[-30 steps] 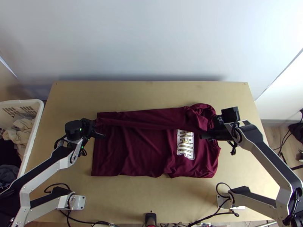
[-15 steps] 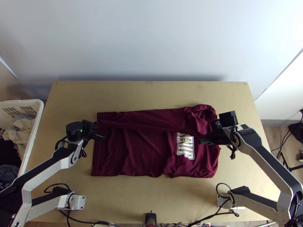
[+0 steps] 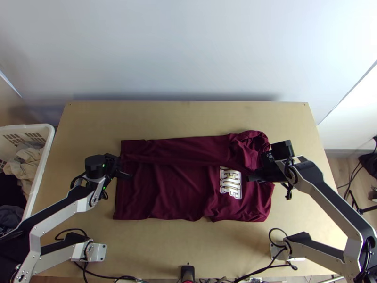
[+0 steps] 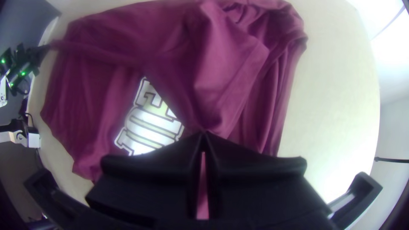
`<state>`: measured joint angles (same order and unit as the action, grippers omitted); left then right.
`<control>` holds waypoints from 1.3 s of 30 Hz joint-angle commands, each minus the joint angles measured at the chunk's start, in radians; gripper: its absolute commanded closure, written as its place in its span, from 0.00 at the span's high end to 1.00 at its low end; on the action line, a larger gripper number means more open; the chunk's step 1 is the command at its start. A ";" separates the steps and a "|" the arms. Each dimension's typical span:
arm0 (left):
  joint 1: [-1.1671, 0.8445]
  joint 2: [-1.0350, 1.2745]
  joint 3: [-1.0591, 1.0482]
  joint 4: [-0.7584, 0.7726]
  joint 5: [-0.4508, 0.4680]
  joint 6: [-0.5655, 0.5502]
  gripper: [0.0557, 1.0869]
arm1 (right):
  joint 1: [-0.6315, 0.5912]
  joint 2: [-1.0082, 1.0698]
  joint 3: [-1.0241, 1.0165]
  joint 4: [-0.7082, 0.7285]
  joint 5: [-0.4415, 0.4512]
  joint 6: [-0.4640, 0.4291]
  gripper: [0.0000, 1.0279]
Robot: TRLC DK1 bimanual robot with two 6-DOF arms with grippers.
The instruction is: Fold the t-shirt
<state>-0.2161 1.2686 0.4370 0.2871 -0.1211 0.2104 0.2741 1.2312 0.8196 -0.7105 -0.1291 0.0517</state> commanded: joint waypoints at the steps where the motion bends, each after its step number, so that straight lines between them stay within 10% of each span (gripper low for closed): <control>1: -0.005 -0.011 -0.030 0.001 0.001 0.000 0.04 | 0.002 0.007 -0.013 0.003 0.000 0.000 0.03; 39: -0.016 -0.144 -0.107 -0.078 0.001 -0.013 0.04 | 0.025 -0.041 -0.071 0.003 0.000 0.000 0.03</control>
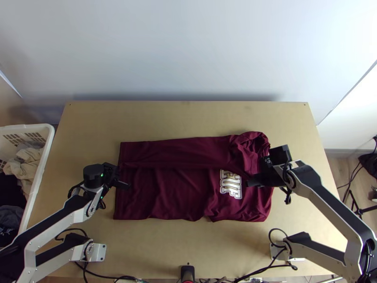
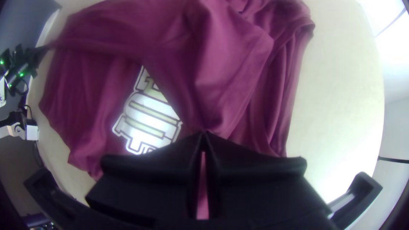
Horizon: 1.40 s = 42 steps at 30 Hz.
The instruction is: Fold the t-shirt
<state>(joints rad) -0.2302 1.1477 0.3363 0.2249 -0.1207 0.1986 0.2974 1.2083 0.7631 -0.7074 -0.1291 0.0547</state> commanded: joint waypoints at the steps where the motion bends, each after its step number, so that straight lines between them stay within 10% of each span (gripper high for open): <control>1: -0.001 -0.028 -0.006 -0.021 0.001 -0.002 0.04 | 0.002 -0.018 -0.013 0.000 0.000 -0.003 0.03; 27: -0.037 -0.158 -0.062 -0.119 0.000 -0.021 0.04 | 0.005 -0.050 -0.041 -0.012 0.002 -0.007 0.03; 29: -0.043 -0.154 -0.057 -0.121 -0.002 -0.018 0.09 | 0.003 -0.055 -0.039 -0.009 0.002 -0.009 0.13; 34: -0.050 -0.148 -0.002 -0.291 0.016 -0.031 0.54 | -0.017 -0.073 -0.027 -0.003 0.002 0.000 0.91; 42: -0.052 -0.178 0.106 -0.731 0.125 -0.068 0.80 | -0.043 -0.053 0.024 -0.027 0.002 0.004 0.97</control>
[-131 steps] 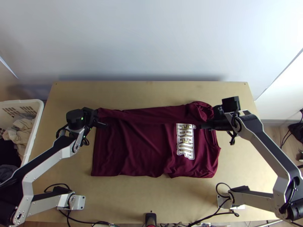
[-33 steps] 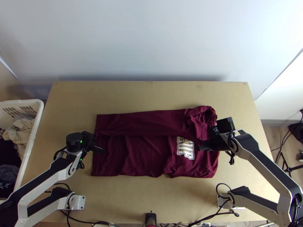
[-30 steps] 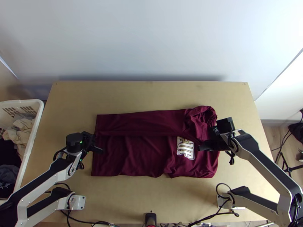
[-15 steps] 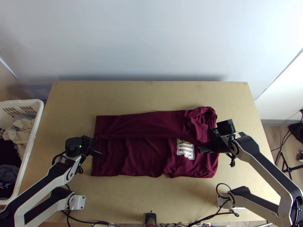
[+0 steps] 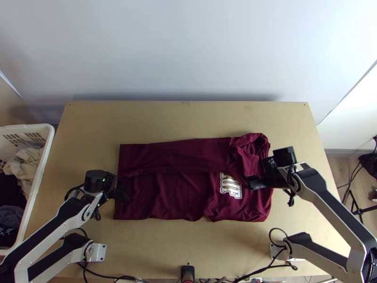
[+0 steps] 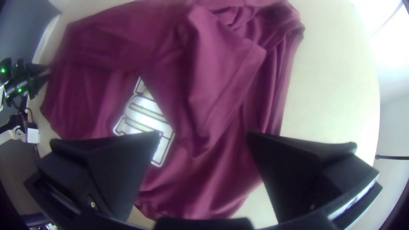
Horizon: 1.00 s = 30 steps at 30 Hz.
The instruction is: Fold the t-shirt
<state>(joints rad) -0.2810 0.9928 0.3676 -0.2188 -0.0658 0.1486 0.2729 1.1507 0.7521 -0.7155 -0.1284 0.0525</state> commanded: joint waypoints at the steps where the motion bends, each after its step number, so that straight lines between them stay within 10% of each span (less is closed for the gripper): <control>1: 0.000 -0.034 0.087 -0.343 0.080 -0.018 0.80 | -0.020 0.003 0.044 -0.024 0.001 0.006 0.97; 8: 0.008 0.006 0.091 -0.364 0.095 -0.011 0.69 | -0.028 -0.016 0.067 -0.045 0.001 0.004 0.97; 14: 0.046 0.155 0.246 -0.467 0.195 0.003 0.83 | -0.031 -0.026 0.049 -0.045 0.001 -0.006 0.97; 30: 0.052 0.172 0.343 -0.829 0.212 0.180 0.82 | -0.064 -0.016 0.058 -0.039 0.001 -0.043 0.97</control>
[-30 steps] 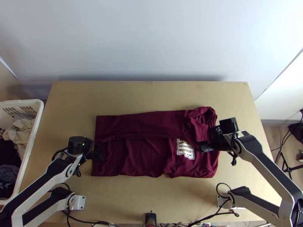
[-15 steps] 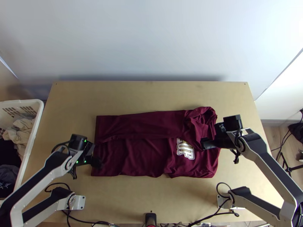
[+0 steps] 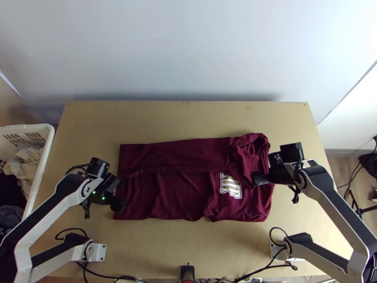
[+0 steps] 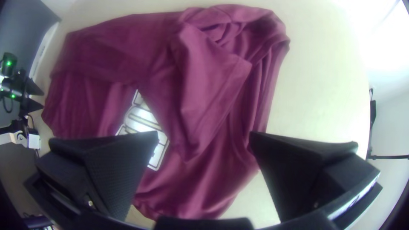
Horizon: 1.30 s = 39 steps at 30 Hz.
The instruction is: Fold the t-shirt
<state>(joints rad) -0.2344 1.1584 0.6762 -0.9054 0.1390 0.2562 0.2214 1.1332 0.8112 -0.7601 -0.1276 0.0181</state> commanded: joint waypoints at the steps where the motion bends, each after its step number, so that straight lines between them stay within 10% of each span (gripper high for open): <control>1: 0.004 0.007 0.034 -0.155 0.007 0.077 0.82 | -0.014 0.002 0.000 0.007 0.000 -0.010 0.97; 14: -0.071 0.066 0.010 -0.135 0.007 0.089 0.81 | -0.024 -0.016 0.008 -0.002 0.000 -0.010 0.97; 22: -0.100 0.103 0.008 -0.135 0.034 0.100 0.60 | -0.045 -0.030 0.011 -0.015 0.000 -0.029 0.97; 30: -0.103 0.119 0.005 -0.133 0.065 0.118 0.05 | -0.073 -0.035 0.028 -0.025 0.000 -0.058 0.97; 39: -0.072 0.090 0.039 -0.130 0.071 0.106 0.03 | 0.019 -0.032 0.097 -0.127 -0.003 -0.187 0.97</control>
<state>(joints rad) -0.3309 1.2644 0.6914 -1.0389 0.2039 0.3683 0.1669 1.0985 0.8642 -0.8093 -0.1268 -0.0727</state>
